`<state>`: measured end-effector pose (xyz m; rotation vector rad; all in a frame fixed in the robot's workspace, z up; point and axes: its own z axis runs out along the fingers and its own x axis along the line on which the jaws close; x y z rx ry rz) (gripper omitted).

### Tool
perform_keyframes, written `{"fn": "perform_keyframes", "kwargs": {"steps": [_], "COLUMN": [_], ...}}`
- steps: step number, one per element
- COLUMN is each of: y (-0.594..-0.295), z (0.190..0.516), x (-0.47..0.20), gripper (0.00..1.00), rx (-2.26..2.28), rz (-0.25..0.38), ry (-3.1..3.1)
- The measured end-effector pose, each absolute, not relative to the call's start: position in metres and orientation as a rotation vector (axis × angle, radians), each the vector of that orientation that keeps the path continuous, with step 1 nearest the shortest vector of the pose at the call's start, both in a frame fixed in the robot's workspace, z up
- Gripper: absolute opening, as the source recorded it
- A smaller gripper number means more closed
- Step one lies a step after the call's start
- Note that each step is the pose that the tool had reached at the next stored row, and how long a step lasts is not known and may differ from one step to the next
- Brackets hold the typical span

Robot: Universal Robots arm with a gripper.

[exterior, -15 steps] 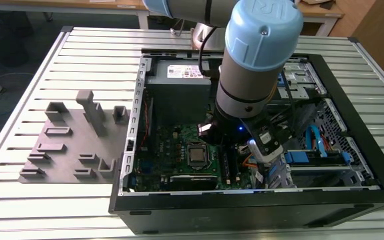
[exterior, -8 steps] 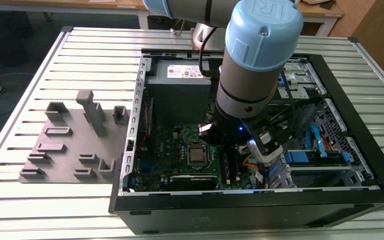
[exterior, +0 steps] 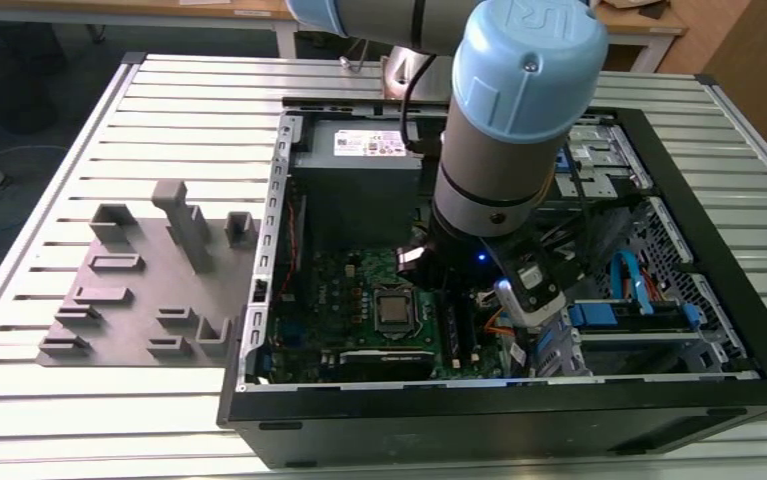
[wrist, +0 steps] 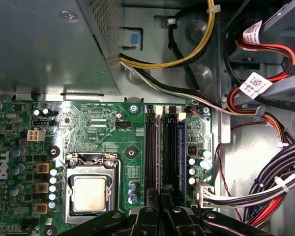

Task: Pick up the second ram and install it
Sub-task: 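Insert the second ram into the second slot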

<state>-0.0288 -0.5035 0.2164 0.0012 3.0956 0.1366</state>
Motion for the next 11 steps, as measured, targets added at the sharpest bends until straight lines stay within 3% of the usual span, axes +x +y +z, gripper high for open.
{"fn": "perform_keyframes", "kwargs": {"steps": [11], "y": [-0.5033], "z": [0.2141], "x": [-0.0281], "gripper": [0.11], "rx": [-0.001], "rz": [0.135], "ry": [3.096]}}
